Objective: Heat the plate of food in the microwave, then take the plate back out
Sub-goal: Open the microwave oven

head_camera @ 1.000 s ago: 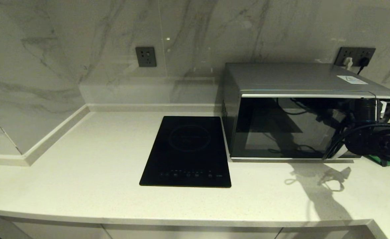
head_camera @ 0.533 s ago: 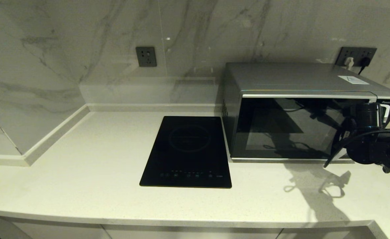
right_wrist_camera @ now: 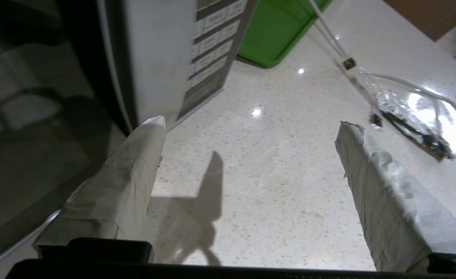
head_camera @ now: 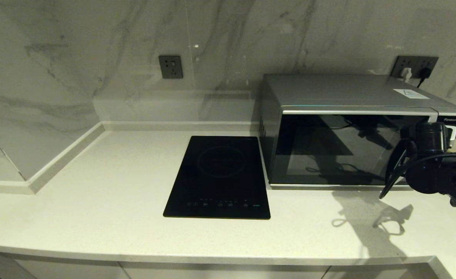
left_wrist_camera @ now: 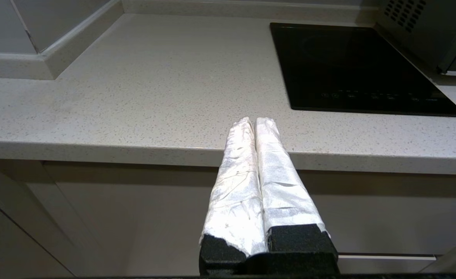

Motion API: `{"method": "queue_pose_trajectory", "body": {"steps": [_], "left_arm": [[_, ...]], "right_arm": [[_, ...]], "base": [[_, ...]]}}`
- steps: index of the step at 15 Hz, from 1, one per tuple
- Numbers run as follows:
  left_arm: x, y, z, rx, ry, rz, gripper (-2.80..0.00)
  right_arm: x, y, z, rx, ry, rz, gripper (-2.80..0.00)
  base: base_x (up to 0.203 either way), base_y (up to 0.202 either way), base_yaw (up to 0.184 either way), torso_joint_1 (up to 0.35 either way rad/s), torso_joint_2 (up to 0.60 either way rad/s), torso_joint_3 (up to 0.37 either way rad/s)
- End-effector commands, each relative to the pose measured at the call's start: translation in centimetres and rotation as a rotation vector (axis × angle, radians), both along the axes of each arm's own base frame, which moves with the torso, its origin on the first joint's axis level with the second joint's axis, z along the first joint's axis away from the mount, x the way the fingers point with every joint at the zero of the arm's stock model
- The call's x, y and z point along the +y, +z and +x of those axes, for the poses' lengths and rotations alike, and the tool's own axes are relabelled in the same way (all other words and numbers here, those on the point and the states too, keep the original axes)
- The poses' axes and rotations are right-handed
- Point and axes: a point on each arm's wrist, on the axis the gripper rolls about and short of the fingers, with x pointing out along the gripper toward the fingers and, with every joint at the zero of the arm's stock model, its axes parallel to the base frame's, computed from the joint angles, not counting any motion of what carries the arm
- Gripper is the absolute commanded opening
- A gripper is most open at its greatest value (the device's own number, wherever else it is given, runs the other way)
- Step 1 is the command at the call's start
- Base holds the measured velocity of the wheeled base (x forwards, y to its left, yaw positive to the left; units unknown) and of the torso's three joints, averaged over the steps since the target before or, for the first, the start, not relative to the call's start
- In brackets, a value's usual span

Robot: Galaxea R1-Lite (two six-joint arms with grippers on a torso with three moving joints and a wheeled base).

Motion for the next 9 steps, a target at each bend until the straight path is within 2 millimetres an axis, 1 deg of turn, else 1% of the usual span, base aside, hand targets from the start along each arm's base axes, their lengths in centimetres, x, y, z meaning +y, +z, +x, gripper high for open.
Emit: {"method": "queue_pose_trajectory", "body": {"steps": [1,5,9], "left_arm": [[0.0,0.0,0.0,0.0,0.002,-0.001,-2.8],[0.0,0.0,0.0,0.0,0.002,-0.001,-2.8],[0.0,0.0,0.0,0.0,0.002,-0.001,-2.8]], "right_arm": [[0.0,0.0,0.6,-0.011,0.009,0.008,0.0],[0.3,1.0,1.8,-0.03,0.038,0.018,0.0],[0.2,0.5,3.1,-0.024,0.035,0.018,0.0]], "base": [[0.0,0.0,0.0,0.0,0.0,0.0],[0.0,0.0,0.0,0.0,0.0,0.0],[0.0,0.0,0.0,0.0,0.0,0.0]]}}
